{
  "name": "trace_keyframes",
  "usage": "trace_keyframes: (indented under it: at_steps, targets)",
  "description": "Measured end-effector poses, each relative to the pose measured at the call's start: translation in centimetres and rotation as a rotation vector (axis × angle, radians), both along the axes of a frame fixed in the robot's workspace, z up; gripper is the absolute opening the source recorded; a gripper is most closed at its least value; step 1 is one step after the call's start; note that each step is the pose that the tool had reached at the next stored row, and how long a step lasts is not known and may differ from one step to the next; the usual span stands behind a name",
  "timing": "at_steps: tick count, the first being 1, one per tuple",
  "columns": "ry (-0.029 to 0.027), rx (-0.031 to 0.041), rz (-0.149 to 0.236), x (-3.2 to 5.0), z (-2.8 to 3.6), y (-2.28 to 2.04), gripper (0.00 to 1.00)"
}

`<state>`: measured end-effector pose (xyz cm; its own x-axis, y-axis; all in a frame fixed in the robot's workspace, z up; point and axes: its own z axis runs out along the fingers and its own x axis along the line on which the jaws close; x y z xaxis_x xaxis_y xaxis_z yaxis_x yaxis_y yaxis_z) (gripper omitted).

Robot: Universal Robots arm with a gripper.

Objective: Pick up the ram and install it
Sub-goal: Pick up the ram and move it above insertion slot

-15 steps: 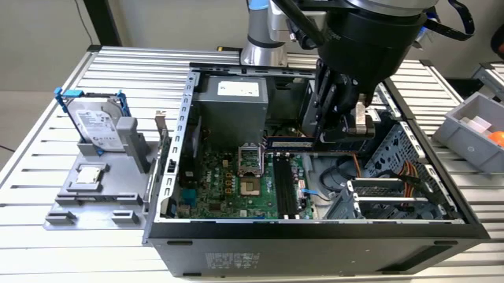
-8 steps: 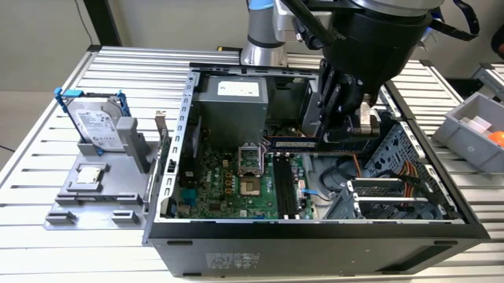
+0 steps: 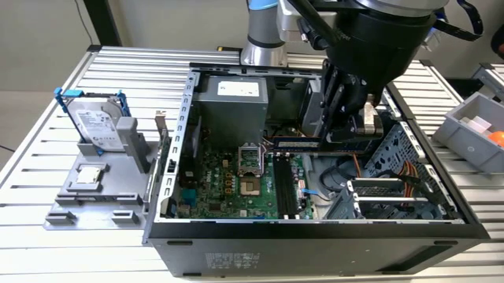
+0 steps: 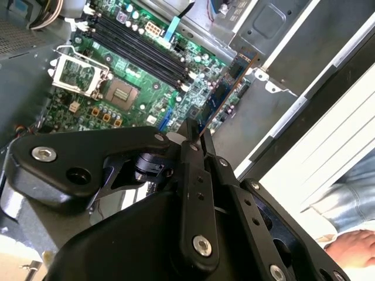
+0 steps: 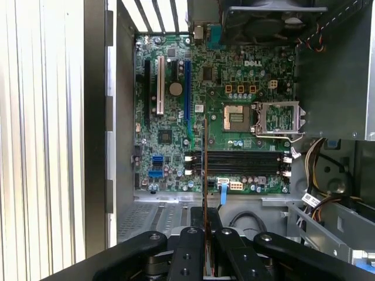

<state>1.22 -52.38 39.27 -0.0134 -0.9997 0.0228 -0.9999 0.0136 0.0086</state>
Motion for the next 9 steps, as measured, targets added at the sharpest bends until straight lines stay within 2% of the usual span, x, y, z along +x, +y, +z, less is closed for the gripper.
trace_keyframes:
  at_steps: [9]
  targets:
    - [0.0000, 0.0000, 0.000, 0.46, 0.00, 0.00, 0.00]
